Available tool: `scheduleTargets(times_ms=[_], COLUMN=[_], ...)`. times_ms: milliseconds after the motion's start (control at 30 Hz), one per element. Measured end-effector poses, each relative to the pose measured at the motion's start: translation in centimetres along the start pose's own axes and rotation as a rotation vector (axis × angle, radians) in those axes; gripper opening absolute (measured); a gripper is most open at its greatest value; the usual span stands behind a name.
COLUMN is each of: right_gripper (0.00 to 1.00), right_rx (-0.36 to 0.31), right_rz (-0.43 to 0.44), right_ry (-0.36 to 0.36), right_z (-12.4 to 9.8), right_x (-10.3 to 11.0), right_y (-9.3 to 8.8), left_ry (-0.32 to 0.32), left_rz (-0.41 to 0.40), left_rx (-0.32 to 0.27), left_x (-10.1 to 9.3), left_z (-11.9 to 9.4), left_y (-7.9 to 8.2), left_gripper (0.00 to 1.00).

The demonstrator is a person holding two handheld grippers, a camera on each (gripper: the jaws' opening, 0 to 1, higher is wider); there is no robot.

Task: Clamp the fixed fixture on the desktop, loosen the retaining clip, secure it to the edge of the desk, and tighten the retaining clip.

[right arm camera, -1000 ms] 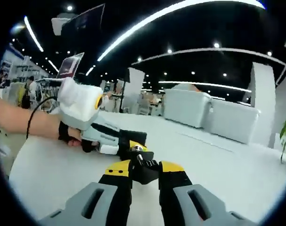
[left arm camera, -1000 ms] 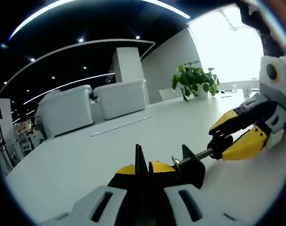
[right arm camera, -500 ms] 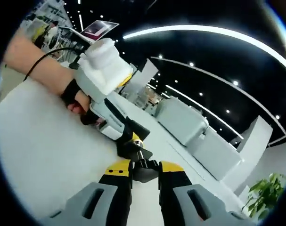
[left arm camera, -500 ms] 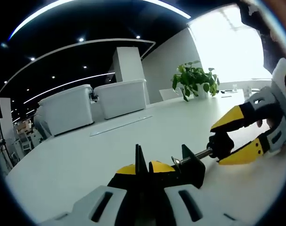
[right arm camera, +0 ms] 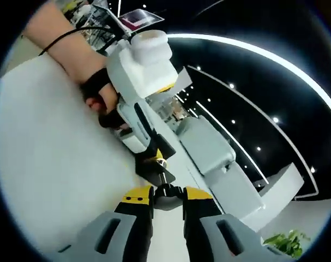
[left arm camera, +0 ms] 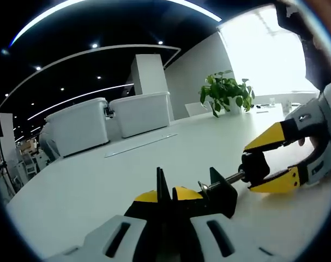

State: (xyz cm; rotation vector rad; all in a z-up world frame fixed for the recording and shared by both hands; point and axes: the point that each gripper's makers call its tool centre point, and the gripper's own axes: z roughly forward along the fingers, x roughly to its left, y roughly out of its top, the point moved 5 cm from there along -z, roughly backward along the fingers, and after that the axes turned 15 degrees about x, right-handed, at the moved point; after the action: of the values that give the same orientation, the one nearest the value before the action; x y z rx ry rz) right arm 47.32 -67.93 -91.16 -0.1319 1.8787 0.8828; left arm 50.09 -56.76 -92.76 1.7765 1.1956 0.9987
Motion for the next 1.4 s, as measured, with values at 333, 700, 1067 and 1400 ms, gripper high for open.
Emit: scheduleTargets(times_ms=[333,700,1067,1400], right_gripper=[0.20,0.27,0.22,0.20], right_rx=[-0.022,-0.140,0.009,-0.027], right_rz=[0.156,1.038,1.248,1.216], right_ry=[0.065,0.418,0.515,0.524], right_z=[0.0,-0.5,1.4,1.4], right_x=[-0.3,-2.8,-1.7,-1.5], right_y=[-0.2,-0.9,-3.2,-2.7], left_ry=[0.000,-0.007,-0.007,-0.006], left_rz=[0.000,0.007,0.007,0.007], left_rx=[0.000,-0.003,-0.002,-0.003], left_x=[0.0,-0.1,-0.1,0.0], left_z=[0.0,0.1,0.1,0.1], left_y=[0.0,0.0,0.0,0.0], left_gripper=[0.07,0.07,0.07,0.07])
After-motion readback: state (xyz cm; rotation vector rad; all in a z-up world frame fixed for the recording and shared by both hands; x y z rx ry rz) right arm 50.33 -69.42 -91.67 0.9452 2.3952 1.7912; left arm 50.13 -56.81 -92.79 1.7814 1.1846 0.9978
